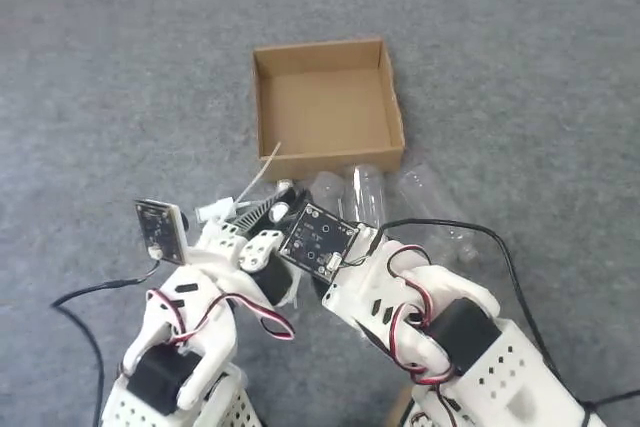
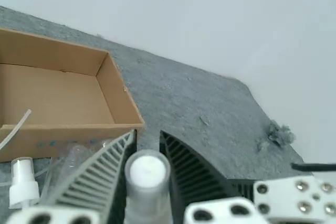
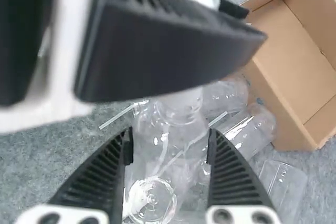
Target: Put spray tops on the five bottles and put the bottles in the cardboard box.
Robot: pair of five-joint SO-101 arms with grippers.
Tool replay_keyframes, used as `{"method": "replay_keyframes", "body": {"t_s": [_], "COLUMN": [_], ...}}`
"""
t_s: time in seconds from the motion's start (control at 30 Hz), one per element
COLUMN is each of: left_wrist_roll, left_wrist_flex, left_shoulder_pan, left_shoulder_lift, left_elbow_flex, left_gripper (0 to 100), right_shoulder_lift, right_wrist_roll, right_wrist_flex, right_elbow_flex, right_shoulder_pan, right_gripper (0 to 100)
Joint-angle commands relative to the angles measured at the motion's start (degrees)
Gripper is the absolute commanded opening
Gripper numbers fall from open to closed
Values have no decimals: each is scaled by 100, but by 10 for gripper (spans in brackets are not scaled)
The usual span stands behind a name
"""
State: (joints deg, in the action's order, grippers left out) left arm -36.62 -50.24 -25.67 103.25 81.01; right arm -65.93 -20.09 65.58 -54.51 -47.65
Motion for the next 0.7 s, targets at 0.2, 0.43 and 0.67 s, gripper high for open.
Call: {"method": "replay_keyframes", "body": {"t_s": [0.2,0.43,0.67], "left_wrist_roll": [105,536,774], "left_wrist_flex": [9,35,70], "left_shoulder_pan": [-193,-264,-404], "left_shoulder_lift": [79,70,79], "left_elbow_flex": [-66,92,154], "left_gripper": [12,12,12], "right_shoulder_lift": [-215,-242,-251], "right_wrist_roll": [-53,-62,-70], "right_wrist_flex": [31,127,136], "right_elbow_flex": [149,158,158], "right_shoulder_pan": [84,75,66], "right_gripper": [69,69,69]}}
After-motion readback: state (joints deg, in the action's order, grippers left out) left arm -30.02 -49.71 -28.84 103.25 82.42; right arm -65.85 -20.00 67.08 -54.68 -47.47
